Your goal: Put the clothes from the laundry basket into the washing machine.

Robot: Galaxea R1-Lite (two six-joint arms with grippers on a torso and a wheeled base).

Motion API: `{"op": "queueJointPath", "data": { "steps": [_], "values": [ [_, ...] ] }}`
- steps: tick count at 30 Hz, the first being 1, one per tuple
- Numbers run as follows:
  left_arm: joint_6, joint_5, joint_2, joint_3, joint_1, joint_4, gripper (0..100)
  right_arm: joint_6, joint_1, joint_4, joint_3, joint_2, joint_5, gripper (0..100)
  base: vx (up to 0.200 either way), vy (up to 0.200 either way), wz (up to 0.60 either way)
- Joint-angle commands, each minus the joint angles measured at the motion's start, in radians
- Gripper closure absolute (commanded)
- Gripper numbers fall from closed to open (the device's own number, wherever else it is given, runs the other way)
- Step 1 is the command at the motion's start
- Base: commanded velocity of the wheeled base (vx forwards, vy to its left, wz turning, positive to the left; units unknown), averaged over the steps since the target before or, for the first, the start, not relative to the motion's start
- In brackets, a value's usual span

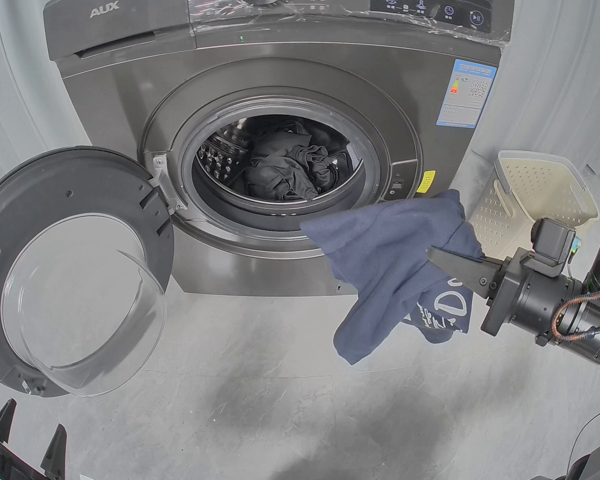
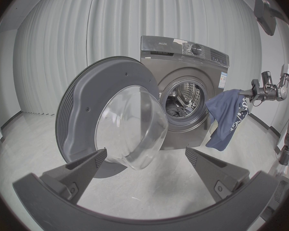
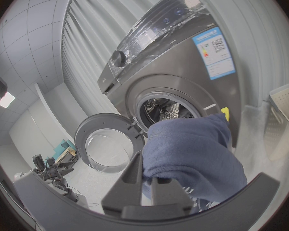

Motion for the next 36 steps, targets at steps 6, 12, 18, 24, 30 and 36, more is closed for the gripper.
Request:
{"op": "queueJointPath", "data": {
  "steps": [6, 12, 18, 24, 30, 36],
  "values": [
    [0.044, -0.004, -0.018, 0.016, 0.002, -0.002, 0, 0.007, 0.067, -0.002, -0.097, 0.076, 0.000, 100, 0.000, 0.000, 0.00],
    [0.064, -0.036, -0.018, -0.005, 0.005, -0.039, 0, 0.027, 0.102, -0.003, -0.158, 0.146, -0.021, 100, 0.000, 0.000, 0.00],
    [0.007, -0.235, 0.229, -0.295, -0.046, -0.088, 0, 0.082, 0.159, -0.081, -0.218, 0.230, -0.049, 100, 0.000, 0.000, 0.00],
    [-0.020, -0.384, 0.510, -0.324, -0.141, -0.100, 0, 0.091, 0.175, -0.144, -0.262, 0.277, -0.052, 100, 0.000, 0.000, 0.00],
    [-0.010, -0.476, 0.842, -0.324, -0.260, -0.274, 0, 0.094, 0.175, -0.146, -0.276, 0.270, -0.052, 100, 0.000, 0.000, 0.00],
    [-0.010, -0.478, 1.063, -0.329, -0.366, -0.435, 0, 0.094, 0.173, -0.146, -0.278, 0.269, -0.053, 100, 0.000, 0.000, 0.00]
  ]
}}
